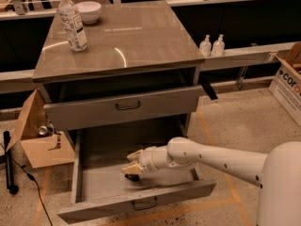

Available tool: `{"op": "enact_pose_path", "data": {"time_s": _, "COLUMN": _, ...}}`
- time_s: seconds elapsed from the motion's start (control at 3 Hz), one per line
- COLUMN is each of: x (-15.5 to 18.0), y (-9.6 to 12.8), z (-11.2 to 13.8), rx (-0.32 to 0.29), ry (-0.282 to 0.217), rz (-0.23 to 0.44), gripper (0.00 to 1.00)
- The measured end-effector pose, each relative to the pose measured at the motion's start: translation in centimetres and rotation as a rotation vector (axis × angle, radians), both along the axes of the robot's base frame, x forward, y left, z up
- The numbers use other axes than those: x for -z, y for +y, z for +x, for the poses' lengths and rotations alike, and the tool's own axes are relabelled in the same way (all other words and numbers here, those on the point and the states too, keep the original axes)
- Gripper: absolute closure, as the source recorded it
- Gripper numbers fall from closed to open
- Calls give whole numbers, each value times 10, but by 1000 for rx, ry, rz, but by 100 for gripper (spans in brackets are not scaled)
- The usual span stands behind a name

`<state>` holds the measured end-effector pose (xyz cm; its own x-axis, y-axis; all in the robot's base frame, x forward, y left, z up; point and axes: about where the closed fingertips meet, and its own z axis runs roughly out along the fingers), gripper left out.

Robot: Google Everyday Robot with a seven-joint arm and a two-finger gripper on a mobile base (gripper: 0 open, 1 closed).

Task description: Place rxbar blueberry into middle drawer

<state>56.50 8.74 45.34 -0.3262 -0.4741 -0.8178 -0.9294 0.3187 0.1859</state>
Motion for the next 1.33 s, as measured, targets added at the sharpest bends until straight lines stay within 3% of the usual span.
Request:
{"op": "enact_pose_path", "data": {"time_s": 0.33, "x": -23, "y": -37, "z": 6, "rx": 95, "ry": -25, "rz": -67, "gripper": 15}}
{"op": "enact_pose_path", "data": {"time_s": 0.67, "x": -50, "y": -82, "z": 12, "rx": 195, "ry": -52, "rz": -156, "gripper": 38}}
{"op": "enact_pose_path", "data": {"time_s": 1.0, "x": -62, "y": -86, "z": 16, "rx": 201, "ry": -72, "rz": -167, "gripper": 37}}
{"op": "enact_pose_path", "data": {"time_s": 1.33, "x": -61, "y": -85, "z": 15, "rx": 199, "ry": -71, "rz": -166, "gripper": 15}}
